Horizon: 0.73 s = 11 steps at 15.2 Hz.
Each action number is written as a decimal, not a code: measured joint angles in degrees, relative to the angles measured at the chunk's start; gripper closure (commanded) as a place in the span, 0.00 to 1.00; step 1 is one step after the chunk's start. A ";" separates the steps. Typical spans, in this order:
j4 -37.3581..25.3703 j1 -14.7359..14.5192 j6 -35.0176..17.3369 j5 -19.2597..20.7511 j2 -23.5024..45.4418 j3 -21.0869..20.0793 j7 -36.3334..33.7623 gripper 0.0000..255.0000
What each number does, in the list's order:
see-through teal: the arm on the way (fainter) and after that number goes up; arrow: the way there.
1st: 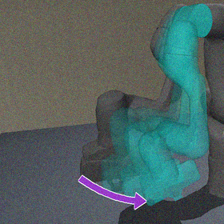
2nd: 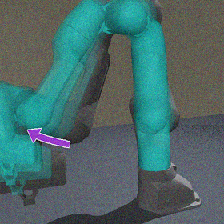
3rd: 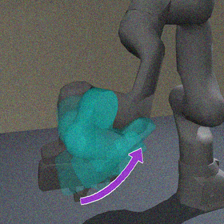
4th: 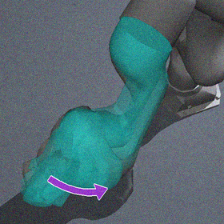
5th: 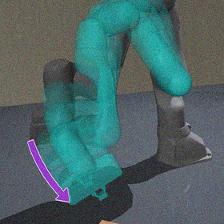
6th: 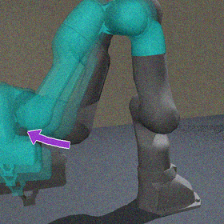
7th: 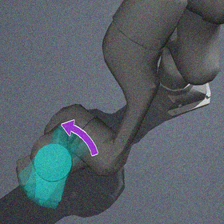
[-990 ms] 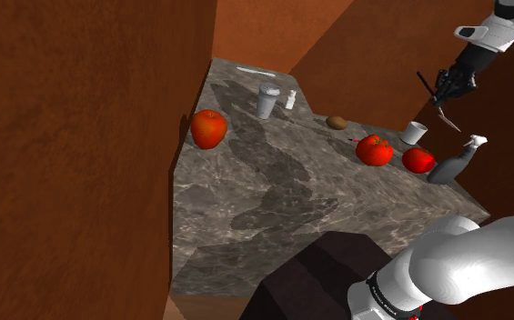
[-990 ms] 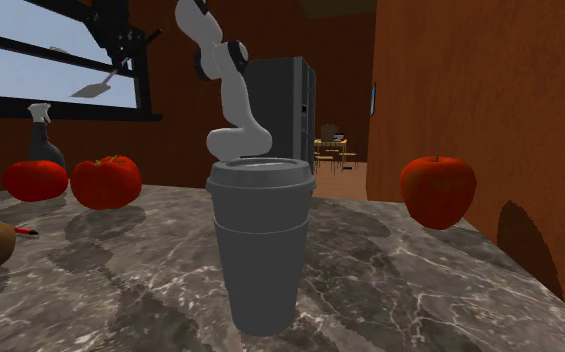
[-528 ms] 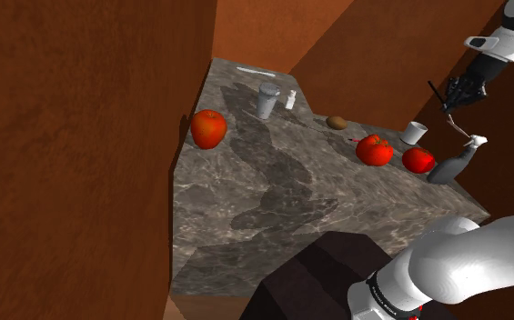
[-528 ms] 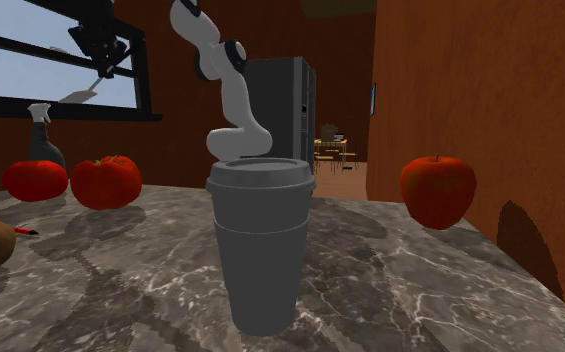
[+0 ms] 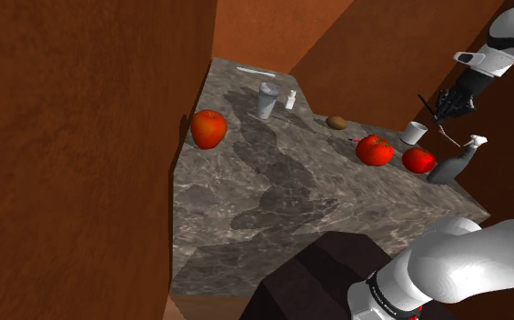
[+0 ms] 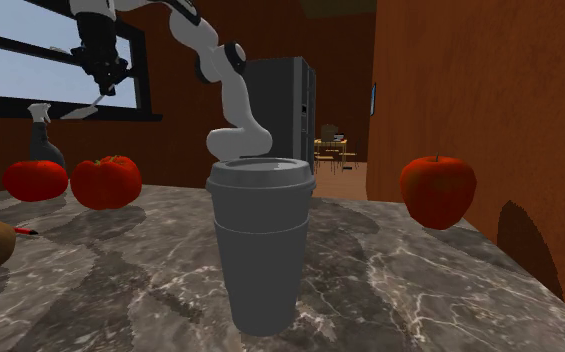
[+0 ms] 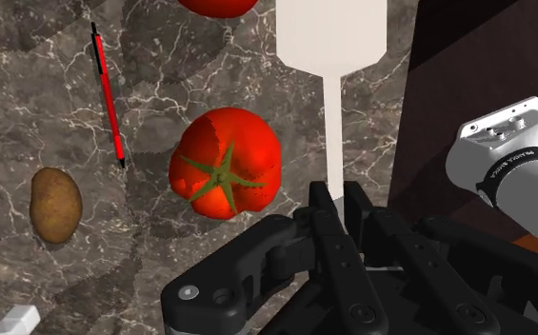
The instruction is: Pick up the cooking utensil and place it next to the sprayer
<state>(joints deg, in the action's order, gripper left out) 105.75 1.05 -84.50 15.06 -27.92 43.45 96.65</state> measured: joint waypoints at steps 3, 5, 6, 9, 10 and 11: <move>2.76 0.33 -2.13 0.47 -0.72 0.14 -0.27 1.00; 4.84 0.59 -3.75 0.84 -1.24 0.26 -0.48 1.00; 5.74 0.70 -4.46 1.00 -1.46 0.35 -0.55 1.00; 8.45 1.06 -6.56 1.52 -2.14 0.54 -0.81 1.00; 9.37 1.17 -7.38 1.70 -2.28 0.76 -0.78 1.00; 10.12 1.23 -8.05 1.82 -2.39 0.85 -0.88 1.00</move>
<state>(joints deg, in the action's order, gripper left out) 115.87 2.28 -92.55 16.88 -30.30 44.30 95.77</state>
